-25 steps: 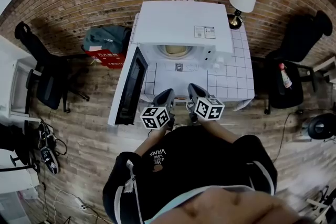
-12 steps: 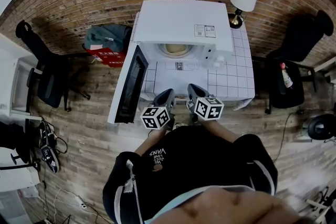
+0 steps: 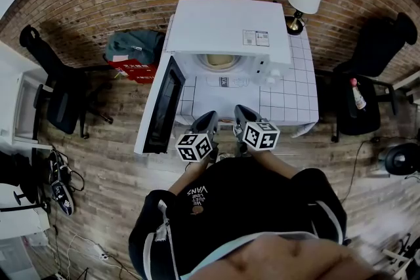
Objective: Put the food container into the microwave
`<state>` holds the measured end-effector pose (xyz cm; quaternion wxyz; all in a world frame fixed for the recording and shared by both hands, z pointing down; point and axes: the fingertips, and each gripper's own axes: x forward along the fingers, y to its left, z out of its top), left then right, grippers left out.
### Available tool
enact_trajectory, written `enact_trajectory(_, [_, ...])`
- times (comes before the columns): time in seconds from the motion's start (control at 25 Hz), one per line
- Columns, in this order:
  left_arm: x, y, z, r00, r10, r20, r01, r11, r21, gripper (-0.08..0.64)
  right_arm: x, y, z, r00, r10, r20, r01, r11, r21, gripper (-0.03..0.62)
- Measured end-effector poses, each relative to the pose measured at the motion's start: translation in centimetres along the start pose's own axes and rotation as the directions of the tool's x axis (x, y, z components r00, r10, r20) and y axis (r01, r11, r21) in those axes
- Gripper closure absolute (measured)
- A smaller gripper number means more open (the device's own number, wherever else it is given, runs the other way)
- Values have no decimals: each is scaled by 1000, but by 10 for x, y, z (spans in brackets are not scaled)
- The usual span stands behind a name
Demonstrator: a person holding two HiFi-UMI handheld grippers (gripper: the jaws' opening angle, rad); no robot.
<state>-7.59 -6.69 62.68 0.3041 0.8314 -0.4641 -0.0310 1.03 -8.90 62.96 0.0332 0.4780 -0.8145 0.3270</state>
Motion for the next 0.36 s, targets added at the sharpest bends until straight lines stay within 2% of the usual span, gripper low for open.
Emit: enact_trajectory(0.36, [0,2,0,1000,7,-1,-7,1000,-4,546,3,1,0,1000,6,-4,-6,1000,1,588])
